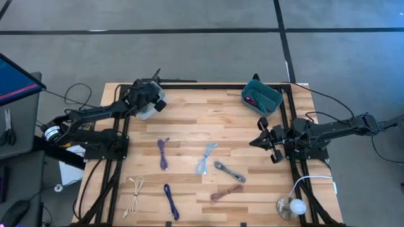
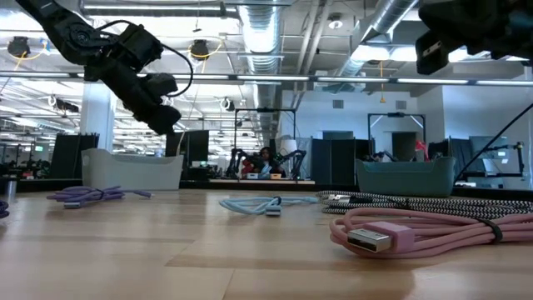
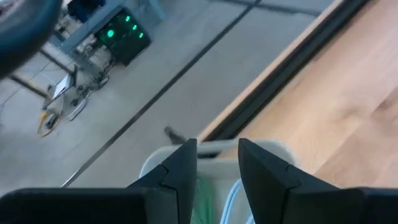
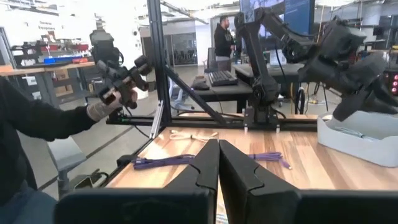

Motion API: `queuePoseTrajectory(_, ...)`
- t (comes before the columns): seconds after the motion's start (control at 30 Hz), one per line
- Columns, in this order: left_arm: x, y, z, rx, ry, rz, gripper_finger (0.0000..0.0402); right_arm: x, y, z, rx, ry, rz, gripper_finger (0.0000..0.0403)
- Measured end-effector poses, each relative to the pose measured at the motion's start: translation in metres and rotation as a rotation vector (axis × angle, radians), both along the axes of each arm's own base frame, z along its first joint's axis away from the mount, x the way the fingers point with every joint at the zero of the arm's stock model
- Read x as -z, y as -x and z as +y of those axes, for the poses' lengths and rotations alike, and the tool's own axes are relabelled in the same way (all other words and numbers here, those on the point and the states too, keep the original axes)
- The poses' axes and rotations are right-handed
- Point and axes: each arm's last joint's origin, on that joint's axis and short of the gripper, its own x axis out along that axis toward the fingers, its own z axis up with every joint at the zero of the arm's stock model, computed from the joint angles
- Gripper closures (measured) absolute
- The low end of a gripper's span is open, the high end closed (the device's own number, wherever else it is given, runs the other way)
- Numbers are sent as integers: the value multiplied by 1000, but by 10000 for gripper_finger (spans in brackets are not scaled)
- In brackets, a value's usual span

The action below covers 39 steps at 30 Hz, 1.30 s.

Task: Pick & Place USB Port
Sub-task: Put the blue charger cable into the white bin

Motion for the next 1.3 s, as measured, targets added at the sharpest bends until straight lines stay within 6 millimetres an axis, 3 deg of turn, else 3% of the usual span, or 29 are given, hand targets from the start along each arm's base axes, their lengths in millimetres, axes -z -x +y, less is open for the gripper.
queuePoseTrajectory(0.1, -6, -5, -2, 155, -3, -87, 284, -2, 0, 0, -3, -36, -13, 399)
queuePoseTrajectory(0.3, -27, -17, -20, 693, 34, -351, 284, -8, 1, 0, -6, -59, -75, 399)
queuePoseTrajectory(0.4, -35, -18, -32, 827, 49, -405, 284, -14, 2, 0, -7, -65, -134, 399)
queuePoseTrajectory(0.73, -59, -1, -76, 1026, -29, -530, 284, -22, 5, 0, -3, -25, -223, 399)
queuePoseTrajectory(1.03, -34, 24, -103, 1110, 41, -608, 284, -8, 2, -5, 160, -102, -58, 402)
queuePoseTrajectory(1.3, -14, 23, -115, 1168, 123, -600, 284, -5, -3, -8, 308, -191, 188, 402)
